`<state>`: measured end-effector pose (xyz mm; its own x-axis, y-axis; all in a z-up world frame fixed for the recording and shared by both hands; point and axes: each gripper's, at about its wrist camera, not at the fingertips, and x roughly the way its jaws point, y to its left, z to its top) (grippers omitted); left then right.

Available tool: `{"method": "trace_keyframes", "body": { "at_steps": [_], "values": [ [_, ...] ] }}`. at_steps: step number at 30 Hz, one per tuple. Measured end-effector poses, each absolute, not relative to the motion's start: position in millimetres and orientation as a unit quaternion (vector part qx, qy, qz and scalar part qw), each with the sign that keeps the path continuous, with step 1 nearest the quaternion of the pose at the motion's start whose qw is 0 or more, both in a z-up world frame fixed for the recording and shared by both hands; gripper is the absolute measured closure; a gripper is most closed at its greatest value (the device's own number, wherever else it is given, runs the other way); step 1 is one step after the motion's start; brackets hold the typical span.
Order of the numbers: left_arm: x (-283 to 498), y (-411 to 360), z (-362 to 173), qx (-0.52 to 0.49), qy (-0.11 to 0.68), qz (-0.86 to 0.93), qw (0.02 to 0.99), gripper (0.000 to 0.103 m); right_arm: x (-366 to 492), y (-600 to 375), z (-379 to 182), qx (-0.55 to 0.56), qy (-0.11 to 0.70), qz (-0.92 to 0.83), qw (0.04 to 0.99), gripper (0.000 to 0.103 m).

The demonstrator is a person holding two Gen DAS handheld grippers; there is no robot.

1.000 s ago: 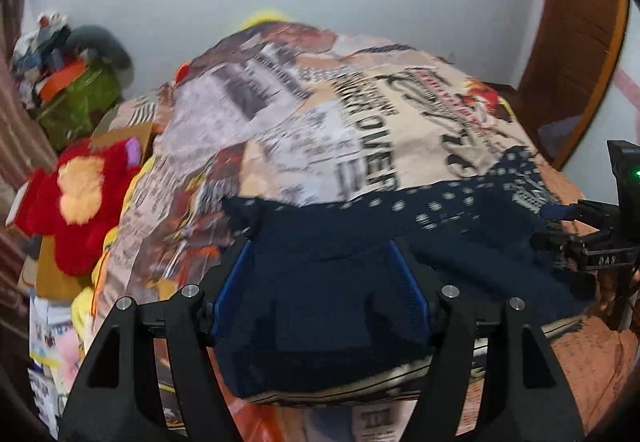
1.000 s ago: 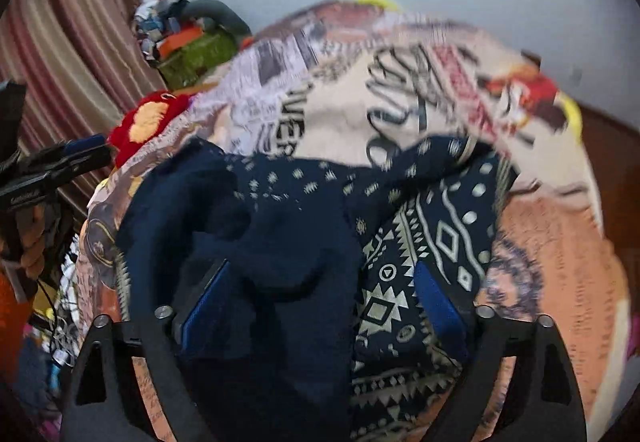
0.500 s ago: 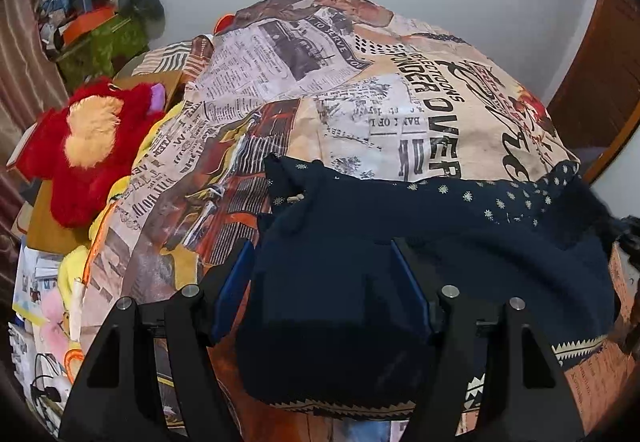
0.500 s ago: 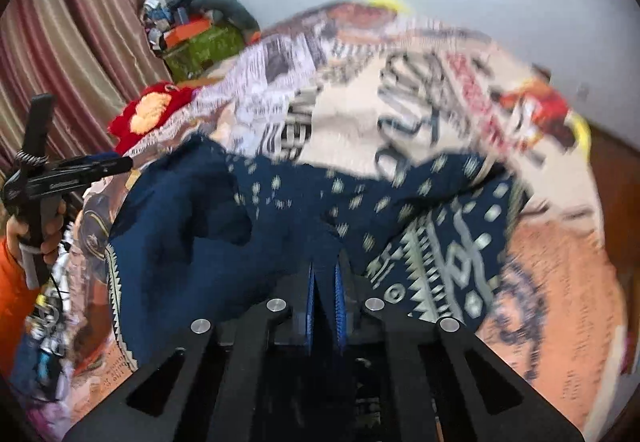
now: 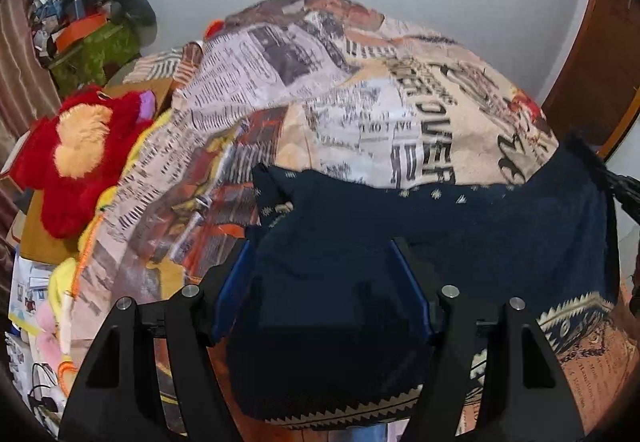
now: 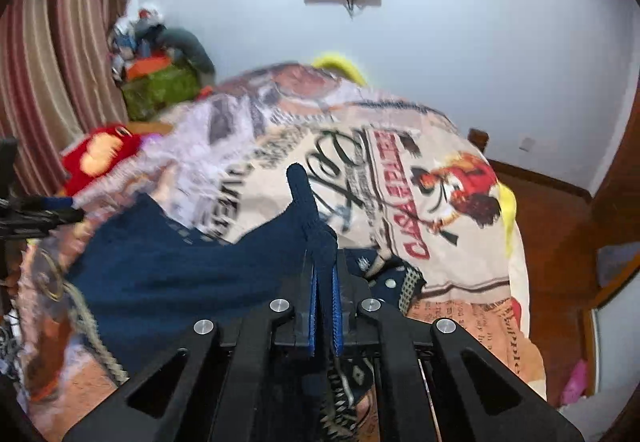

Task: Fold large clothes
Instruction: 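Grasp the navy jacket bundle edge with both grippers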

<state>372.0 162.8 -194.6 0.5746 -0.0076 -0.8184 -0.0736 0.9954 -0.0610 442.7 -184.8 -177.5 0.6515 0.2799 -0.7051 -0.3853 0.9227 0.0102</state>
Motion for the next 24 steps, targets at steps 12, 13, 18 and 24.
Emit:
{"method": "trace_keyframes", "body": {
  "at_steps": [12,13,18,24],
  "values": [
    [386.4,157.1,-271.5,0.026,0.512,0.068,0.856,0.035,463.1,-185.1,-231.8,-0.109,0.449,0.166,0.871,0.083],
    [385.5,157.0,-270.8,0.036,0.507,0.076,0.858,0.035,460.6,-184.8,-228.7,-0.12,0.446,0.159,0.873,0.066],
    [370.9,166.4,-245.2,0.04,0.487,0.088,0.868,0.035,441.2,-196.4,-202.1,-0.146,0.403,0.135,0.893,0.042],
    [321.9,185.1,-182.5,-0.022,0.424,0.084,0.901,0.035,401.0,-192.1,-150.5,-0.14,0.343,0.159,0.915,0.027]
  ]
}}
